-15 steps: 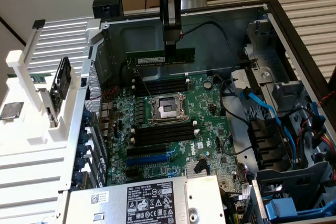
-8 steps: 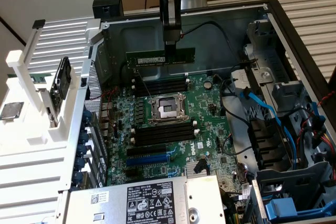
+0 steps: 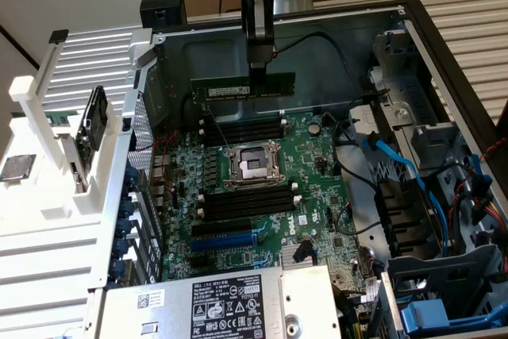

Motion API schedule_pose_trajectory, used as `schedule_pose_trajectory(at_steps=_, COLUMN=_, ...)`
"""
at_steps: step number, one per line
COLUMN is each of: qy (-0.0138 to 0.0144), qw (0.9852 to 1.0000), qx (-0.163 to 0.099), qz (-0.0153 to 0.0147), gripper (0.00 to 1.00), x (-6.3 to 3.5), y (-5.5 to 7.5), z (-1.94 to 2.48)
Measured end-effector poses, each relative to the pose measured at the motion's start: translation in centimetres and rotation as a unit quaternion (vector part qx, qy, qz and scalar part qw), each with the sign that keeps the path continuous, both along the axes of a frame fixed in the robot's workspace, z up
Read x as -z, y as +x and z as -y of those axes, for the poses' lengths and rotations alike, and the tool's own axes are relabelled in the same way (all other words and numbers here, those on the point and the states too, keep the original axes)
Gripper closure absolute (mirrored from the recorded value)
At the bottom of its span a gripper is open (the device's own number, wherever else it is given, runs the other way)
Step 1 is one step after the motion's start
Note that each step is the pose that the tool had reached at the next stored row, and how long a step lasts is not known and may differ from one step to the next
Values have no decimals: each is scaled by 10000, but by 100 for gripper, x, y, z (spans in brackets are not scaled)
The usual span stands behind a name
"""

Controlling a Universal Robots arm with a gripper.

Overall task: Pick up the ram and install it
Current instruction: 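Insert the ram into the slot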

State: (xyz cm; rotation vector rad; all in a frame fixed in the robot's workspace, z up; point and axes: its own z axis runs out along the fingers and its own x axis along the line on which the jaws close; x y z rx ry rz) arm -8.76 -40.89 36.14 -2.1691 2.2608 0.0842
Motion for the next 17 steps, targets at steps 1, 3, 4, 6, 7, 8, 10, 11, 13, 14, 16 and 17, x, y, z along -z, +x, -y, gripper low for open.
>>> schedule_pose_trajectory(at_steps=1, qy=-1, qw=10000, qx=0, qz=5, gripper=88, x=12, y=0, z=0)
schedule_pose_trajectory(at_steps=3, qy=-1, qw=10000, qx=4, qz=19, gripper=88, x=39, y=-1, z=0)
schedule_pose_trajectory(at_steps=4, qy=-2, qw=10000, qx=5, qz=21, gripper=88, x=52, y=-3, z=0)
schedule_pose_trajectory(at_steps=6, qy=0, qw=10000, qx=6, qz=24, gripper=88, x=70, y=-23, z=0)
schedule_pose_trajectory(at_steps=7, qy=-1, qw=10000, qx=6, qz=28, gripper=88, x=104, y=-33, z=0)
schedule_pose_trajectory(at_steps=8, qy=-1, qw=10000, qx=6, qz=30, gripper=88, x=140, y=-40, z=0)
schedule_pose_trajectory(at_steps=10, qy=-1, qw=10000, qx=6, qz=30, gripper=88, x=214, y=-46, z=9)
schedule_pose_trajectory(at_steps=11, qy=1, qw=10000, qx=6, qz=31, gripper=88, x=249, y=-47, z=39)
schedule_pose_trajectory(at_steps=13, qy=29, qw=10000, qx=3, qz=30, gripper=88, x=316, y=-46, z=126)
schedule_pose_trajectory(at_steps=14, qy=47, qw=10000, qx=2, qz=31, gripper=88, x=329, y=-47, z=153)
schedule_pose_trajectory(at_steps=16, qy=49, qw=10000, qx=2, qz=31, gripper=88, x=331, y=-46, z=155)
schedule_pose_trajectory(at_steps=17, qy=60, qw=10000, qx=0, qz=30, gripper=88, x=338, y=-46, z=164)
